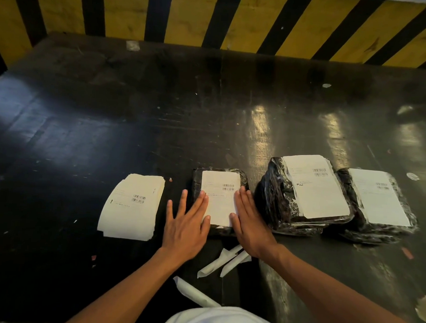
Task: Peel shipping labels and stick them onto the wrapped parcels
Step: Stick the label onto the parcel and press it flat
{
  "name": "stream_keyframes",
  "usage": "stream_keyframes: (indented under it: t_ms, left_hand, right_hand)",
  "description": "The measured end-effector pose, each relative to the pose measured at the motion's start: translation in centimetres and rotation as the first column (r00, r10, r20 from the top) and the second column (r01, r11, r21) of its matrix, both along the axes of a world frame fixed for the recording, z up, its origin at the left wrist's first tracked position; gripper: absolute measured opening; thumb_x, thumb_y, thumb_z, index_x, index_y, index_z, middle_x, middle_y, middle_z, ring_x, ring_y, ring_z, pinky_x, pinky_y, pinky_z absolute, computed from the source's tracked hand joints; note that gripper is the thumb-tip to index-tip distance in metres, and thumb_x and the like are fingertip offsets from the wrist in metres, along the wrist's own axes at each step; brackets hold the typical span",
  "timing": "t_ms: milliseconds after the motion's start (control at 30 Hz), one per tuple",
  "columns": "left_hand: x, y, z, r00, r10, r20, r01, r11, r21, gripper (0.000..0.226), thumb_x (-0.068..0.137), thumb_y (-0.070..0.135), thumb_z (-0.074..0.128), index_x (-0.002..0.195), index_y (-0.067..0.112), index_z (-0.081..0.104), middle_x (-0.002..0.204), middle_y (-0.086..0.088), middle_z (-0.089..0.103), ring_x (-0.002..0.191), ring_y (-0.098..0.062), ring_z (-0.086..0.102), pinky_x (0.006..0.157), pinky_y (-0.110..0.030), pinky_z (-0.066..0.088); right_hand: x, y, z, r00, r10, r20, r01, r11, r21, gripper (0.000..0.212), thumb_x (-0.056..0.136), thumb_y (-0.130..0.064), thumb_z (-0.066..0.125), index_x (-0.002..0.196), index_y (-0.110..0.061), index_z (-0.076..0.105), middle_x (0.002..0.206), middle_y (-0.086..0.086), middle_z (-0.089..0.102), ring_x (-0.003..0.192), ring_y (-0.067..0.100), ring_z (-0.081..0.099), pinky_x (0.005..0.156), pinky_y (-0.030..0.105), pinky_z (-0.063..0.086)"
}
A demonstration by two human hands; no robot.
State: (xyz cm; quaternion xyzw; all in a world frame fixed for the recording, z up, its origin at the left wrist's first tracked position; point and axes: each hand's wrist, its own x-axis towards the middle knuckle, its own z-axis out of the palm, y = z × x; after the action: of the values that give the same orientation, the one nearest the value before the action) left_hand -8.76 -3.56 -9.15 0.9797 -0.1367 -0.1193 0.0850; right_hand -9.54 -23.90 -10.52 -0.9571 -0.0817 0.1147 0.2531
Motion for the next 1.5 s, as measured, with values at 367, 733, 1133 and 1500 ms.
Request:
stream_keyframes:
  t_ms: [367, 733, 1133, 1500]
  left_hand:
    - [-1.9, 0.9, -0.7, 0.985, -0.166, 0.047, 0.168, 0.985, -0.032, 0.061, 0.097, 0.054, 0.012, 0.153, 0.032, 0.001, 0.161, 0.013, -0.001, 0.149, -0.024, -0.018, 0.121, -0.054, -0.002]
    - [-1.6, 2.8, -0.9, 0.999, 0.034, 0.026, -0.024, 0.950, -0.313, 0.054, 0.101, 0.042, 0.033, 0.153, 0.031, 0.021, 0.159, 0.017, 0.004, 0.150, -0.012, -0.007, 0.118, -0.040, 0.010]
    - [4.5, -1.8, -2.4, 0.980, 0.171, -0.101, -0.199, 0.860, -0.469, 0.073, 0.100, 0.046, 0.039, 0.155, 0.033, -0.006, 0.158, 0.015, -0.031, 0.152, -0.021, -0.008, 0.118, -0.045, 0.029]
    - [2.7, -0.9, -3.3, 0.975, 0.191, -0.116, -0.219, 0.717, -0.661, 0.064, 0.103, 0.035, 0.039, 0.154, 0.040, 0.001, 0.163, 0.017, -0.012, 0.141, -0.008, 0.029, 0.093, -0.026, 0.054]
  right_hand:
    - [0.0, 0.0, -0.4, 1.000, -0.004, 0.011, 0.003, 1.000, 0.030, 0.063, 0.106, -0.040, 0.021, 0.155, -0.018, -0.013, 0.159, -0.007, -0.029, 0.145, 0.006, -0.031, 0.119, 0.029, -0.010]
    - [0.2, 0.3, -0.4, 0.997, -0.067, -0.031, 0.071, 0.987, 0.144, 0.063, 0.106, -0.037, 0.026, 0.156, -0.021, -0.008, 0.162, -0.009, -0.025, 0.145, 0.004, -0.029, 0.124, 0.038, -0.004]
    - [3.7, 0.6, -0.7, 0.972, -0.234, -0.020, 0.227, 0.916, 0.331, 0.064, 0.104, -0.032, 0.040, 0.156, -0.029, 0.004, 0.163, -0.015, -0.015, 0.149, 0.002, -0.013, 0.125, 0.038, 0.004]
    - [1.5, 0.8, -0.8, 0.964, -0.253, -0.079, 0.260, 0.846, 0.466, 0.064, 0.103, -0.017, 0.039, 0.158, -0.025, 0.006, 0.163, -0.018, -0.015, 0.147, -0.005, -0.012, 0.119, 0.024, 0.001]
